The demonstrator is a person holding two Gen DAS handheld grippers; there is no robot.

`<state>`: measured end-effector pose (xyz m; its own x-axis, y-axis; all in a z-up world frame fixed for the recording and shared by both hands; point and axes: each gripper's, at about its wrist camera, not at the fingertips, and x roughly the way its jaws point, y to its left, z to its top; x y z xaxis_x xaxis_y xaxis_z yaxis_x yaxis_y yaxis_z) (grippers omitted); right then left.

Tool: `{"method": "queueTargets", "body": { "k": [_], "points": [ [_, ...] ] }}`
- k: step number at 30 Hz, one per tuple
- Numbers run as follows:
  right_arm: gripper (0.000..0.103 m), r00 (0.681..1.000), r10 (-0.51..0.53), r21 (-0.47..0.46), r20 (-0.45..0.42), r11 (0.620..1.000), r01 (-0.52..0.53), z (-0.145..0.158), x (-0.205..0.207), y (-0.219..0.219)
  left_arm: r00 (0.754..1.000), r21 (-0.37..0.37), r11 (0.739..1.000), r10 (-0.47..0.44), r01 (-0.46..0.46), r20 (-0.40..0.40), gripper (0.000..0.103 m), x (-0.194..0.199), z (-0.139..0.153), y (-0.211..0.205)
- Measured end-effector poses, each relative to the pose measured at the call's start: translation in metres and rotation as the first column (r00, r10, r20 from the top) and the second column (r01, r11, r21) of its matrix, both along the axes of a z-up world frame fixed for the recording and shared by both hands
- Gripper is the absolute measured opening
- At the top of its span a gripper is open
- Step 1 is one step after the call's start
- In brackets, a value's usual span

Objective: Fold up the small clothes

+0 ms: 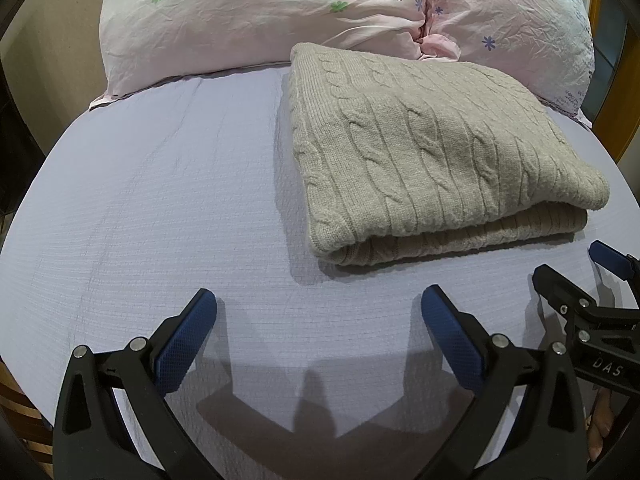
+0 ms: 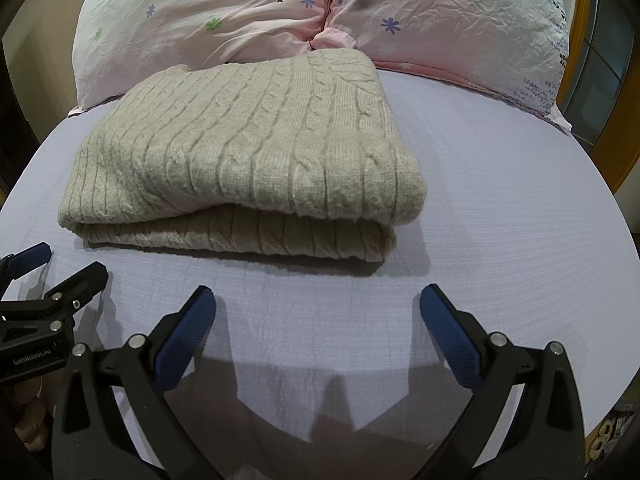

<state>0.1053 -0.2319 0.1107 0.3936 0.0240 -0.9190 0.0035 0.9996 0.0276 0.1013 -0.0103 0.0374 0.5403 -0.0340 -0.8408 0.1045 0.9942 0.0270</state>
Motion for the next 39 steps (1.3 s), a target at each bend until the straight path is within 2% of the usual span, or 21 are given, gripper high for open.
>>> {"method": "queueTargets", "body": {
  "k": [39],
  "points": [
    [0.101,1.000,-0.008,-0.002,0.001,1.000,0.008,-0.0004,0.0000,0.0007,1.000,-0.001,1.000,0.005,-0.005,-0.003,0.102,0.0008,0.0006,0.0011]
  ]
}}
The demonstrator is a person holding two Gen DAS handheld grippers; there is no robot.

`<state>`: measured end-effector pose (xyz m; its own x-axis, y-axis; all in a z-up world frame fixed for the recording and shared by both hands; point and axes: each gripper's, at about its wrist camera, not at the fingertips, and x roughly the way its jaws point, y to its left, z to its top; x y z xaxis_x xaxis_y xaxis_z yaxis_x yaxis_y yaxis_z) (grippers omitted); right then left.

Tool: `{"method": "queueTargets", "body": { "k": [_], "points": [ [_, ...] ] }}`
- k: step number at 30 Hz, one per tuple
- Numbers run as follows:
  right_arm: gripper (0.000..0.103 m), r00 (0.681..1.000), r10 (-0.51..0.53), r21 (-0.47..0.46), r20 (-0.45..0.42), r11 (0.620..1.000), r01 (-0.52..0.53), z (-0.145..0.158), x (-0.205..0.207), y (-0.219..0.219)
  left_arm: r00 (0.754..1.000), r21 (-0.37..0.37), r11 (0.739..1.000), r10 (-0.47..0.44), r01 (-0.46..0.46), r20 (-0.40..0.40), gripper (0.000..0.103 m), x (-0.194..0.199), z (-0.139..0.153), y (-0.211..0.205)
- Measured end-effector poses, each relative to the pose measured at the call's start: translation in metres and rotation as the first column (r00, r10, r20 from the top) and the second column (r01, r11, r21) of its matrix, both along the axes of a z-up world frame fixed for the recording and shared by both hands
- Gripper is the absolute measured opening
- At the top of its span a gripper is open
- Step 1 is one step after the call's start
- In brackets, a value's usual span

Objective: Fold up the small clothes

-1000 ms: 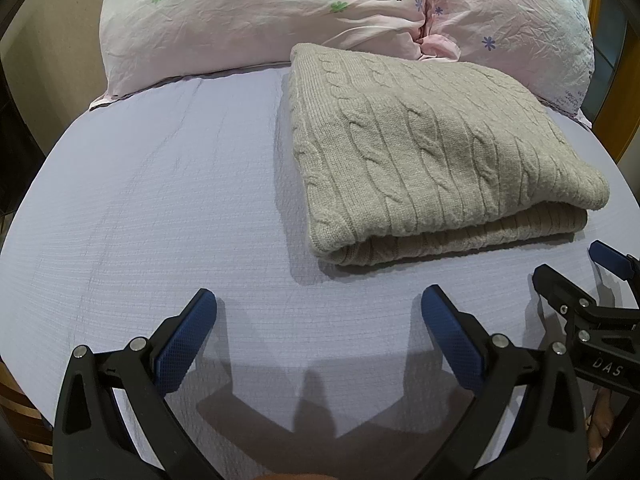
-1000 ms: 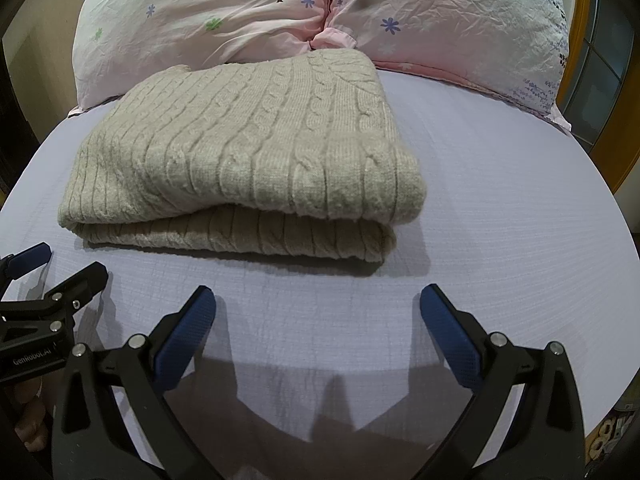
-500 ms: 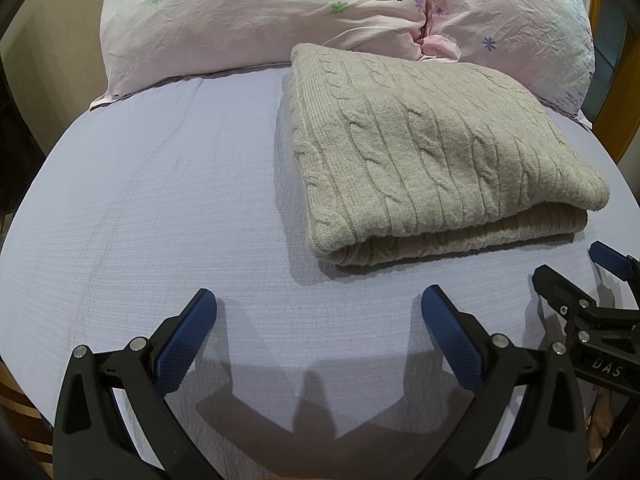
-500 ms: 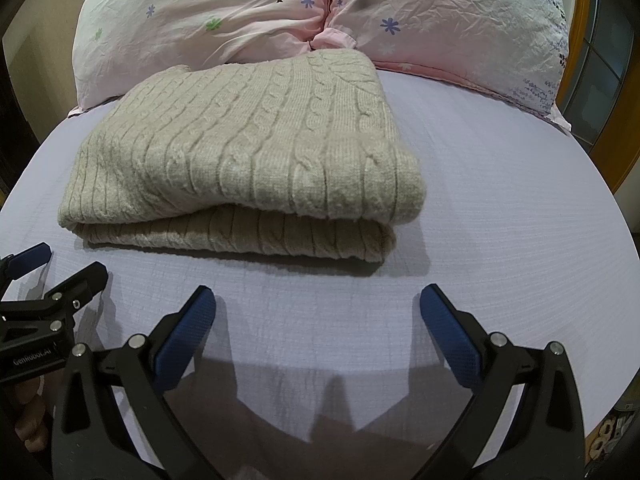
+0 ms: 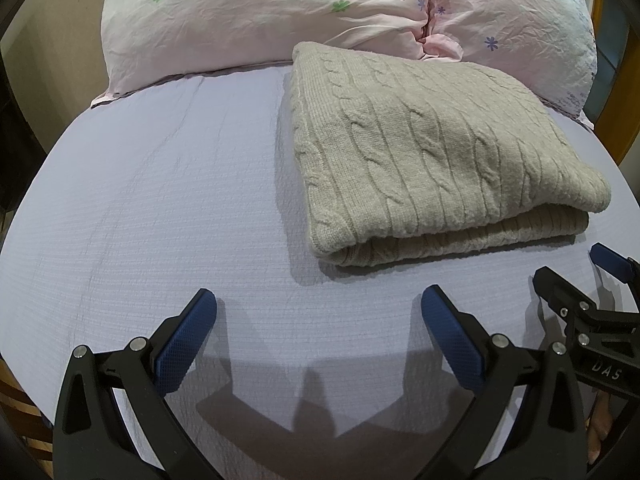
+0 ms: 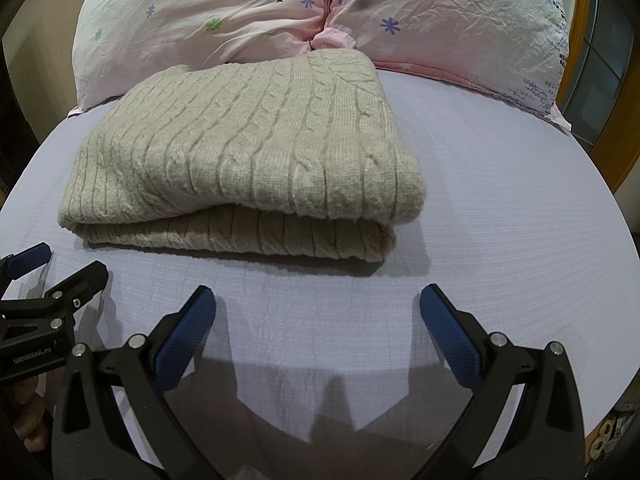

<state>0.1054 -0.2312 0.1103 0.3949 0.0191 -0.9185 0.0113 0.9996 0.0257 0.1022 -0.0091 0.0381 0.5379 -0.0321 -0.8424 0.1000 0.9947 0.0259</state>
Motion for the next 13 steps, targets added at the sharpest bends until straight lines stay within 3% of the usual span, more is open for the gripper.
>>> {"method": "queueTargets", "body": {
  "k": [13],
  "points": [
    [0.101,1.000,-0.003,-0.001,0.000,1.000,0.003,-0.0002,-0.0001,0.0005,1.000,0.000,1.000,-0.001,0.001,0.002,0.102,0.0003,-0.0002,0.0018]
  ]
}}
